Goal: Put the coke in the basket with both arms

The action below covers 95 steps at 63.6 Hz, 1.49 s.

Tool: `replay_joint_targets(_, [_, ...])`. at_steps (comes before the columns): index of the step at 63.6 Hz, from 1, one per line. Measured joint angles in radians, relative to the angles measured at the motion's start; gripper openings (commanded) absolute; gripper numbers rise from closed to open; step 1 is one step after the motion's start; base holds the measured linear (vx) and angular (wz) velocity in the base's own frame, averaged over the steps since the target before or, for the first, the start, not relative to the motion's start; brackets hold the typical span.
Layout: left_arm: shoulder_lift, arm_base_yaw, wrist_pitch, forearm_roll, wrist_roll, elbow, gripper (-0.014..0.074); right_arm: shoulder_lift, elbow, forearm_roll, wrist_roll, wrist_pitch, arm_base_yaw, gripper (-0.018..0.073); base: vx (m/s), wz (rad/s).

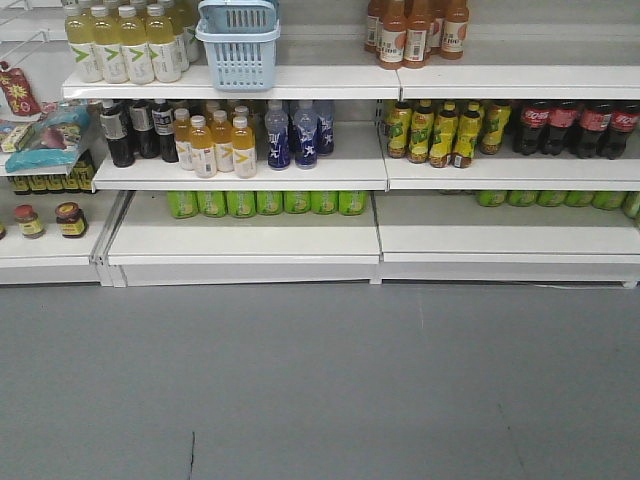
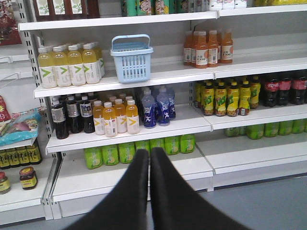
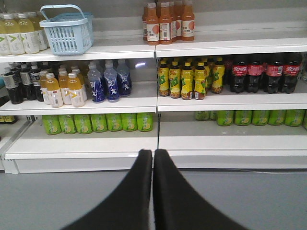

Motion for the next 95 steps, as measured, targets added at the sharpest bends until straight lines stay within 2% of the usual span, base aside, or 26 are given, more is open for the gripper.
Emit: replay_joint_targets(95, [0.000,0.000,0.000,0.000,0.000,0.000,-0.0007,0.000,0.000,0.000,0.000,0.000,0.000,-0.0005,0.07,0.02])
